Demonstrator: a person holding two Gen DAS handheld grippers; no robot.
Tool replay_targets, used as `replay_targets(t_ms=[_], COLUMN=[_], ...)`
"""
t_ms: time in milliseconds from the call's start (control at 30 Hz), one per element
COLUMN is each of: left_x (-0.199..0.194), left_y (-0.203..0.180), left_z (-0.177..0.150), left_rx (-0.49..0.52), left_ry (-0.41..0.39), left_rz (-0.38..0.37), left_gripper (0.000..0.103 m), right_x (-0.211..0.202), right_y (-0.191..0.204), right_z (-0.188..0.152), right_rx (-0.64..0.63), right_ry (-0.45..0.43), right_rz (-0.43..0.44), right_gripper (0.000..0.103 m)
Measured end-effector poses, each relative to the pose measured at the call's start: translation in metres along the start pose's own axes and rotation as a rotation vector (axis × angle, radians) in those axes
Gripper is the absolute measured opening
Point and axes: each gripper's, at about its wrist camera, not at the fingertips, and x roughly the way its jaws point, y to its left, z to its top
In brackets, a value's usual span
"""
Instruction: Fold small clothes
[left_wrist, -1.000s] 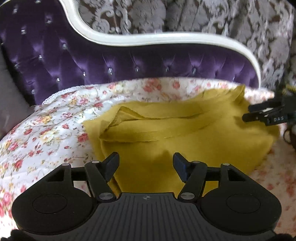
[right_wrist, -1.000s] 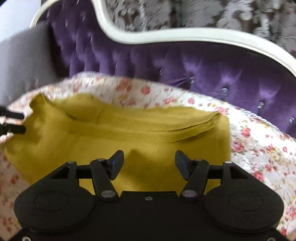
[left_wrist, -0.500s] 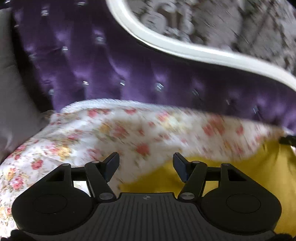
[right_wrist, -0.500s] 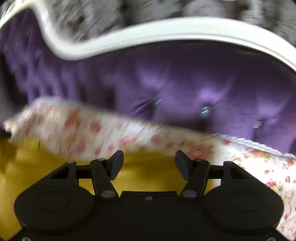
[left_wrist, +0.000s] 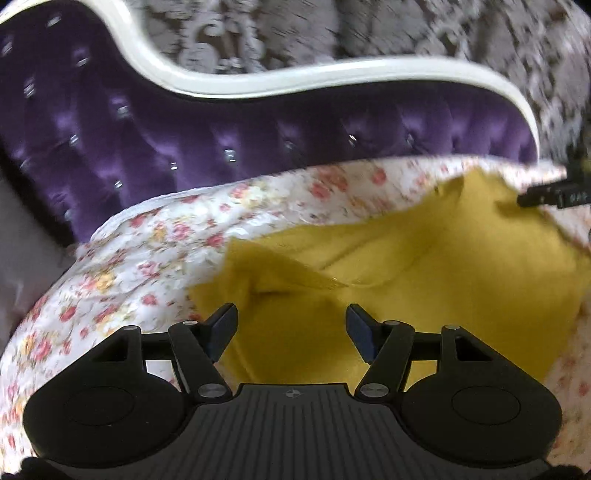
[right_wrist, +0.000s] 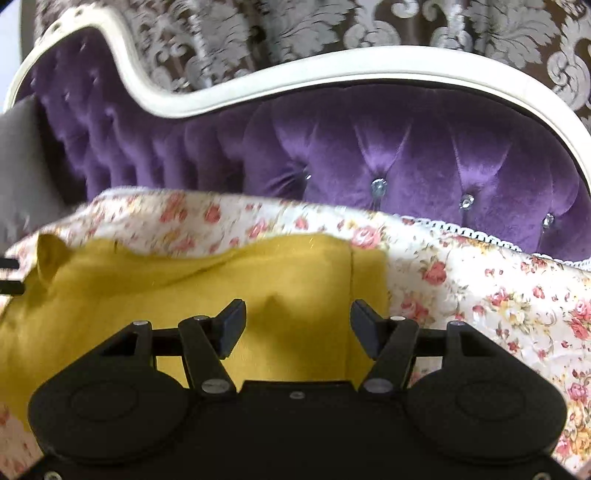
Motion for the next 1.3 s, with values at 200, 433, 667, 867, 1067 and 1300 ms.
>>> replay_targets(t_ms=[200,433,667,867,1067,1300], left_x=[0.063,0.069,-0.005,-0.037,-0.044,-0.054], left_y=[0.030,0.091,0.061,0.024,0.004,-0.011], left_z=[0.028,0.033,-0.014,-0.060,-0.078,-0.078], left_rx=[-0.136,-0.425,-0.407,-0.389,-0.356,-0.345], left_ry=[0.059,0.078,0.044,0.083,0.073,0.032], left_rz=[0.085,0.184,-0.047,-0.151,-0.161,-0.177], left_gripper=[0.063,0.064,0.065,0.065,0.066,0.066], right_x=[0.003,-0.007,-0.011,-0.024,-0.042,-0.061], right_y=[0.003,-0.011,-0.019,-0.016,-0.022,-0.021], right_z=[-0.008,-0.011,-0.016,-0.029,-0.044,-0.068], right_rx=[0.001,0.026,0.063,0.102,0.192,0.233], right_ry=[0.017,0.050,0.054,0.071,0.091,0.132], right_rz=[-0.002,-0.011,0.057,0.121,0.164,0.179], right_gripper=[0.068,0.068,0.068,0.068,0.067,0.048])
